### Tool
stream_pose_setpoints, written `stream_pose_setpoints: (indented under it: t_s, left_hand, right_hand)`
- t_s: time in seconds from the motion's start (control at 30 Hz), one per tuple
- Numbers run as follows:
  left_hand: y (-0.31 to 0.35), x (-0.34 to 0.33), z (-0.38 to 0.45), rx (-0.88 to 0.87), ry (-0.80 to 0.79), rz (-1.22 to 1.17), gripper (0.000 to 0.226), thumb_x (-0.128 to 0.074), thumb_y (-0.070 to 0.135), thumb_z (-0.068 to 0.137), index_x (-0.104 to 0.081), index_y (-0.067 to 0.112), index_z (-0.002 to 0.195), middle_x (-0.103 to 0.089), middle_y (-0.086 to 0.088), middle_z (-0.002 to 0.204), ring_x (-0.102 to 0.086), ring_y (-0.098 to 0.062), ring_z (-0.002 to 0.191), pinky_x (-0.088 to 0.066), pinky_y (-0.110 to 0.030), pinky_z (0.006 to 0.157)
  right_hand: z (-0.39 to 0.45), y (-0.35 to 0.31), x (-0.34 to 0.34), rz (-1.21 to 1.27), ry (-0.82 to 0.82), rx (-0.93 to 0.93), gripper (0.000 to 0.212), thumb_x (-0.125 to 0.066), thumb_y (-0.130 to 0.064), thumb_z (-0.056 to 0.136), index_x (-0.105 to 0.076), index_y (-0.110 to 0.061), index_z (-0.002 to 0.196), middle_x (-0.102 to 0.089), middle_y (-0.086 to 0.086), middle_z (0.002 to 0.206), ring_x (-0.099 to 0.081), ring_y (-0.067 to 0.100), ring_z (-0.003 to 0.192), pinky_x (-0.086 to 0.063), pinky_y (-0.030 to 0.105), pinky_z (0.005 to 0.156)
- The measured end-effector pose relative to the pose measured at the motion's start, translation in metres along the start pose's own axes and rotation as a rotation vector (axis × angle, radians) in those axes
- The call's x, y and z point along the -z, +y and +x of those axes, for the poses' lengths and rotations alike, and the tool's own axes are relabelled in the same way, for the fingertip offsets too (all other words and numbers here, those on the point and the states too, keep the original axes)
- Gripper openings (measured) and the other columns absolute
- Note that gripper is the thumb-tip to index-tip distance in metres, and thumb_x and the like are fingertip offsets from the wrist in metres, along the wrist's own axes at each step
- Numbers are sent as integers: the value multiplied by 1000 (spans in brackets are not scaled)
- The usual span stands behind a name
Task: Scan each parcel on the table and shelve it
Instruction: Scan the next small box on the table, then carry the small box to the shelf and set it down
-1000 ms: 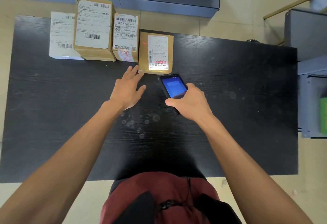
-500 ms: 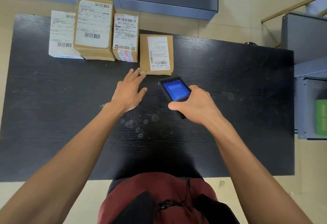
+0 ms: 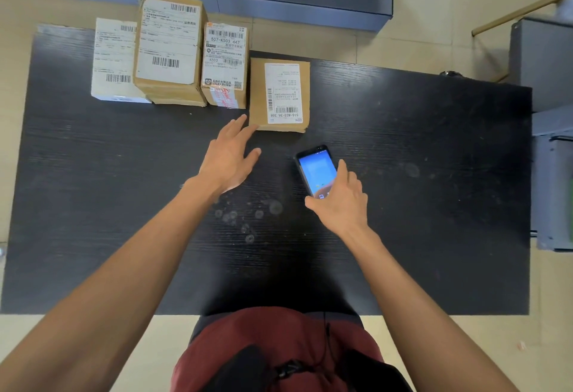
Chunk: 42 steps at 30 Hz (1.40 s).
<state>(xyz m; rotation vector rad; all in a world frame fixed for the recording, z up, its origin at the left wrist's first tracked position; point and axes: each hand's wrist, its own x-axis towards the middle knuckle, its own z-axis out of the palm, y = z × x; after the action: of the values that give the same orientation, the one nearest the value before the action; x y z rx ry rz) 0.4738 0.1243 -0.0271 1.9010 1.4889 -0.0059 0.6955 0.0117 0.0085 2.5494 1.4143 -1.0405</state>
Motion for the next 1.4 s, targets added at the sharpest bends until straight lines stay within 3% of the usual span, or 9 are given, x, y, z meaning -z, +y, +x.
stream_pose_setpoints:
  t_s: [0.2,0.43,0.63,0.77,1.0,1.17,1.27,1.4]
  left_hand:
    - [4,0,1,17,-11,-35,60,-55,32,103,-33,24,158,-21,-3,169,-17,-24,155,-28,-54,121]
    - [8,4,5,-21,-30,-57,61,-55,28,103,-31,24,159,-24,1,168,-24,-24,152,-34,-51,118]
    - [4,4,7,-23,-14,-107,61,-56,28,102,-32,25,158,-26,-1,167,-25,-24,152,-31,-51,120]
    - [4,2,8,-22,8,-144,64,-56,29,102,-28,26,160,-26,-3,167,-24,-25,152,-32,-46,121]
    - [4,4,14,45,21,-280,65,-56,29,102,-26,28,161,-26,0,167,-21,-19,154,-20,-33,121]
    - [12,5,17,66,10,-390,61,-56,29,102,-34,27,158,-31,1,165,-28,-17,151,-26,-34,122]
    - [15,5,15,35,39,-443,56,-57,26,101,-42,27,155,-37,5,161,-36,-14,146,-32,-29,117]
    - [16,6,8,15,73,-477,50,-56,23,101,-50,28,150,-45,10,156,-43,-12,141,-38,-40,117]
  right_hand:
    - [3,4,-42,0,82,34,110,-78,-47,77,-15,-11,160,-45,7,141,-42,26,129,-35,46,105]
    - [1,1,-68,26,147,38,107,-82,-47,76,-24,-8,156,-35,9,152,-38,26,134,-39,45,106]
    - [5,-2,-74,-37,157,7,108,-81,-59,72,-29,-10,153,-39,7,146,-41,25,128,-42,43,103]
    - [19,-7,-63,-89,123,9,104,-69,-72,76,-28,-15,154,-40,5,143,-41,24,129,-37,47,103]
    - [73,-53,-20,207,164,249,88,-70,-28,94,-12,-25,161,-23,10,164,-31,30,147,-36,48,116]
    - [95,-77,-10,11,126,327,77,-68,-20,95,-24,-21,158,-16,11,166,-34,31,144,-39,45,116]
    - [90,-75,-11,44,159,326,67,-68,-12,94,-36,-16,152,-22,11,162,-37,29,138,-42,46,112]
    - [71,-67,-11,87,248,348,65,-69,-7,92,-41,-16,150,-26,10,159,-37,27,136,-45,45,109]
